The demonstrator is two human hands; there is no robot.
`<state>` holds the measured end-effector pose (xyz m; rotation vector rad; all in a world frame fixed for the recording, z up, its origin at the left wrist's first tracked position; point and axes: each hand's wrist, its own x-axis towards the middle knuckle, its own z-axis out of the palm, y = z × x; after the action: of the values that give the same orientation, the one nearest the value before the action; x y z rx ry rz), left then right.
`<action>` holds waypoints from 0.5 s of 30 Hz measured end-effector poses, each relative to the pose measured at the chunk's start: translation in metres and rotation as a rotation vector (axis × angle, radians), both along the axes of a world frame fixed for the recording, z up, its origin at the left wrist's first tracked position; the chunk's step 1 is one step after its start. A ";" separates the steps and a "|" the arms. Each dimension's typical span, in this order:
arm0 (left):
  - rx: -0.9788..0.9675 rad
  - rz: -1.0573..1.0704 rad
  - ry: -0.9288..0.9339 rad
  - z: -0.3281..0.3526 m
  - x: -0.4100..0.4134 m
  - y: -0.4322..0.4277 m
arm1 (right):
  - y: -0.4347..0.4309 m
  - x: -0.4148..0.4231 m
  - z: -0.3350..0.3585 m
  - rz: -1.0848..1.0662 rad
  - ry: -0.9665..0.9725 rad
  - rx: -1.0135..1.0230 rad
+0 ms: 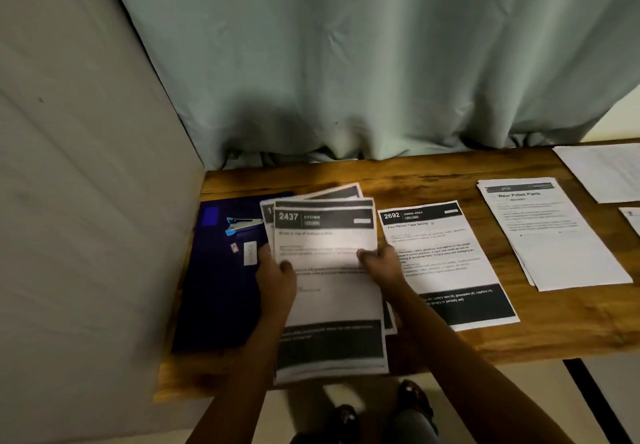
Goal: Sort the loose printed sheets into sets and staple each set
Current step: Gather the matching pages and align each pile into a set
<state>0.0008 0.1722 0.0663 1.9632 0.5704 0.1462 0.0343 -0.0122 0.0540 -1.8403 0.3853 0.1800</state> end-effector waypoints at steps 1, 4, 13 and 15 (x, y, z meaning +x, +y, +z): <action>0.014 -0.014 -0.075 0.013 0.006 -0.003 | -0.002 0.005 0.013 -0.033 -0.060 0.020; 0.052 -0.075 -0.299 0.048 0.024 -0.008 | -0.009 0.017 0.050 -0.077 -0.230 0.173; -0.040 -0.194 -0.691 0.077 0.031 -0.016 | -0.027 0.010 0.079 -0.117 -0.435 0.345; -0.072 -0.198 -0.686 0.073 0.031 -0.017 | -0.026 0.007 0.077 -0.108 -0.436 0.344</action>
<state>0.0320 0.1548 0.1395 1.7399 -0.0668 0.6330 0.0410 -0.0382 0.1307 -1.4635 0.1349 -0.2168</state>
